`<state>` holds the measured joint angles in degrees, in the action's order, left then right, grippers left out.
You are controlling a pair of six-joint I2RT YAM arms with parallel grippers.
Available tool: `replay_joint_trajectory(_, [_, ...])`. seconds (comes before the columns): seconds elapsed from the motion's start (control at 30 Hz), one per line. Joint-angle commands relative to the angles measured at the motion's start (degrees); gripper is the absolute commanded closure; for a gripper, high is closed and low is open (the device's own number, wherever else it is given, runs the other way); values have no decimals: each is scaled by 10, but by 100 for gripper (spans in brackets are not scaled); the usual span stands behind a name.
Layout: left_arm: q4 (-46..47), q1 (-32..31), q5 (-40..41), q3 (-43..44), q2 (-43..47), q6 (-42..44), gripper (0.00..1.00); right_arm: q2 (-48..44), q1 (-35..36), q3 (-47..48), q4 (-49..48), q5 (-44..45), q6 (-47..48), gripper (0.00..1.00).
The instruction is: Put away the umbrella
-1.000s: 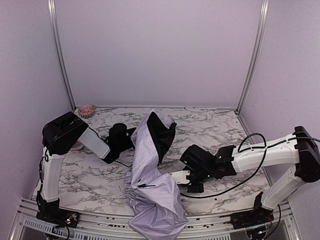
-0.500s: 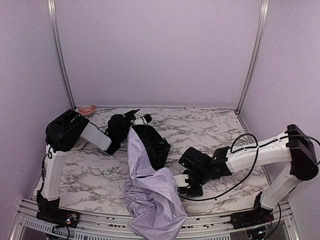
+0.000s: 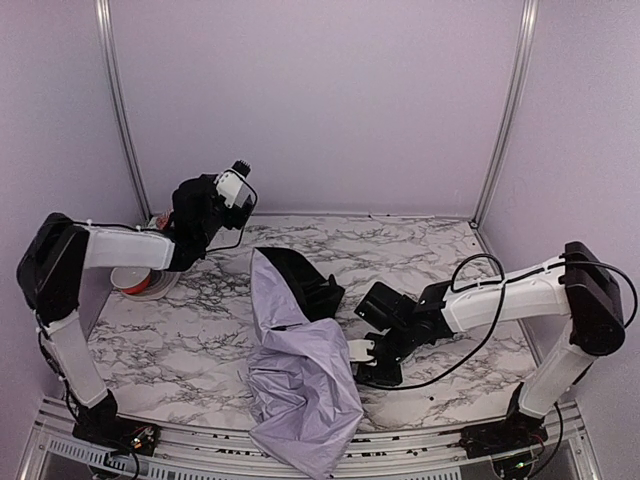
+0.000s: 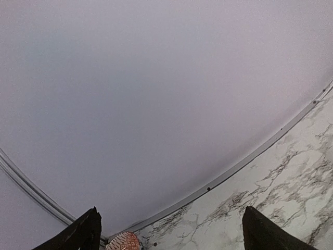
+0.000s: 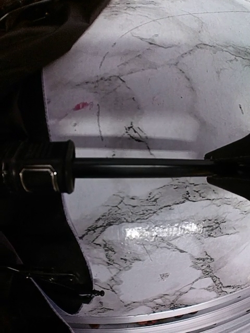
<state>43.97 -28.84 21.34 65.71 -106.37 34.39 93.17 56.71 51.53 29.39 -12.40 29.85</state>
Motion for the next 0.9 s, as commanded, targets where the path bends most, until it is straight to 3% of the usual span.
replay_joint_trajectory(0.0, [-182,-47,-203,-104,201,-108,9,42,-15,2,7,-17,-20,100])
replay_joint_trajectory(0.1, [-210,-68,-401,-183,297,-151,9,44,-19,12,-8,33,-35,97])
replay_joint_trajectory(0.17, [-227,-80,-441,-210,326,-170,9,31,-19,19,-27,73,-42,83])
replay_joint_trajectory(0.27, [-270,-111,-413,-222,343,-166,10,2,-21,33,-54,115,-42,53])
replay_joint_trajectory(0.4, [-335,-131,-347,-225,347,-163,11,-41,-22,37,-89,154,-46,29])
replay_joint_trajectory(0.47, [-373,-140,-321,-219,347,-166,11,-70,-24,33,-93,175,-48,3])
replay_joint_trajectory(0.57, [-392,-155,-249,-208,368,-201,9,-130,-24,19,-84,220,-48,0])
replay_joint_trajectory(0.73, [-376,-155,-195,-194,427,-286,4,-253,-52,11,-104,300,-61,0])
replay_joint_trajectory(0.8, [-385,-155,-162,-189,434,-307,4,-281,-103,36,-137,228,-99,0])
replay_joint_trajectory(0.87, [-399,-155,-115,-183,438,-328,4,-272,-146,74,-181,84,-164,6])
